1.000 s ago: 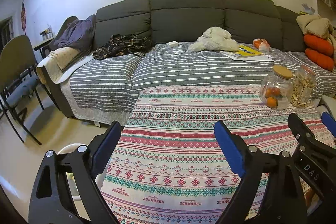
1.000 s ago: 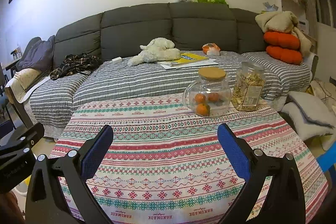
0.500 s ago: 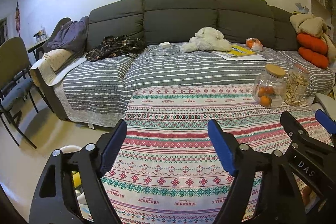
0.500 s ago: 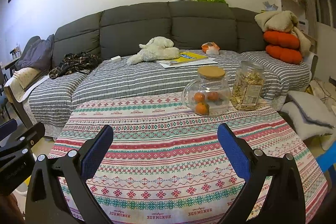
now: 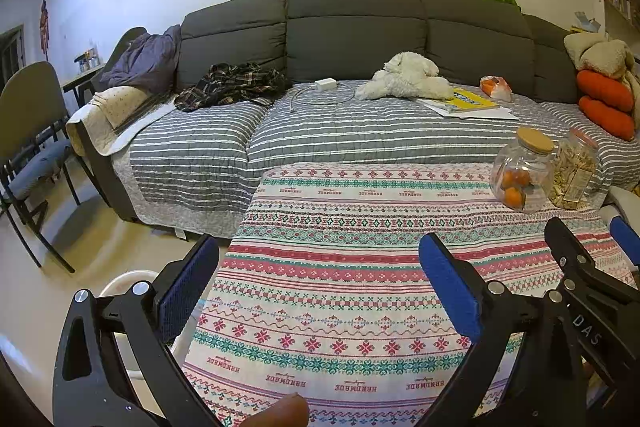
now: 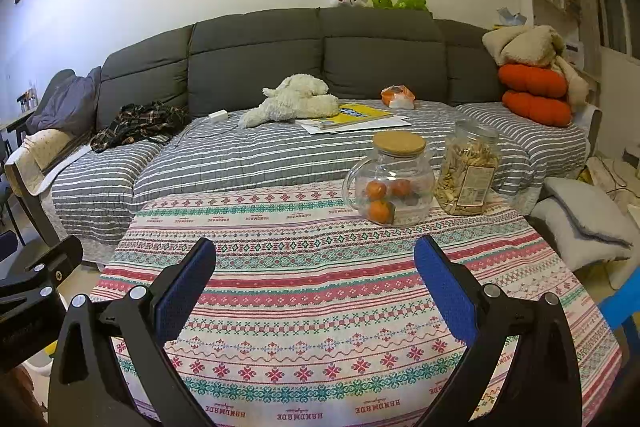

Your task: Collect trash

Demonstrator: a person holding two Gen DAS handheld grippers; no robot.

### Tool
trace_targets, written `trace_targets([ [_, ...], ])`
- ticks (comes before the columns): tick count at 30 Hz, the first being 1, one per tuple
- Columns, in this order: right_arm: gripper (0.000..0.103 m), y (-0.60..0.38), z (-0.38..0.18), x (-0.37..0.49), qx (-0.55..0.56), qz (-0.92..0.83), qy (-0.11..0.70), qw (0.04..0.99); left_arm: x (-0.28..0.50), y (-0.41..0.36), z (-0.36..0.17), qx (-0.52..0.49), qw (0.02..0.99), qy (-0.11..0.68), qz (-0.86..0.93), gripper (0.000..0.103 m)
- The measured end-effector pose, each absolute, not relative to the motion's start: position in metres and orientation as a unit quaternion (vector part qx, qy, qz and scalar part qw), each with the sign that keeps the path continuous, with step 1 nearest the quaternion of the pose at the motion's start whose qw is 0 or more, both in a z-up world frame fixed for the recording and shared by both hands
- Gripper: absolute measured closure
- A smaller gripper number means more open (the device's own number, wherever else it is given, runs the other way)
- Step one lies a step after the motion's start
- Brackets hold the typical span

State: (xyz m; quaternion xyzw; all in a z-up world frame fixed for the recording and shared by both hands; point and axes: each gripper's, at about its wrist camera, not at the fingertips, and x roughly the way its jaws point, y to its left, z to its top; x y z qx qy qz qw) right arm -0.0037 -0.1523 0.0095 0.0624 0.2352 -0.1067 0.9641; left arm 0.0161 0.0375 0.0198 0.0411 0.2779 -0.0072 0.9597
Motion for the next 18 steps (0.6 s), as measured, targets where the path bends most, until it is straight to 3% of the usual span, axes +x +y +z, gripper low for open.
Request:
trace_targets([
  [18, 0.006, -0.1520, 0.0087, -0.0022, 0.064, -0.104, 0.237, 0.964, 0.0185, 0.0375, 0.0159, 0.046, 0.957, 0.287, -0.005, 0.007],
])
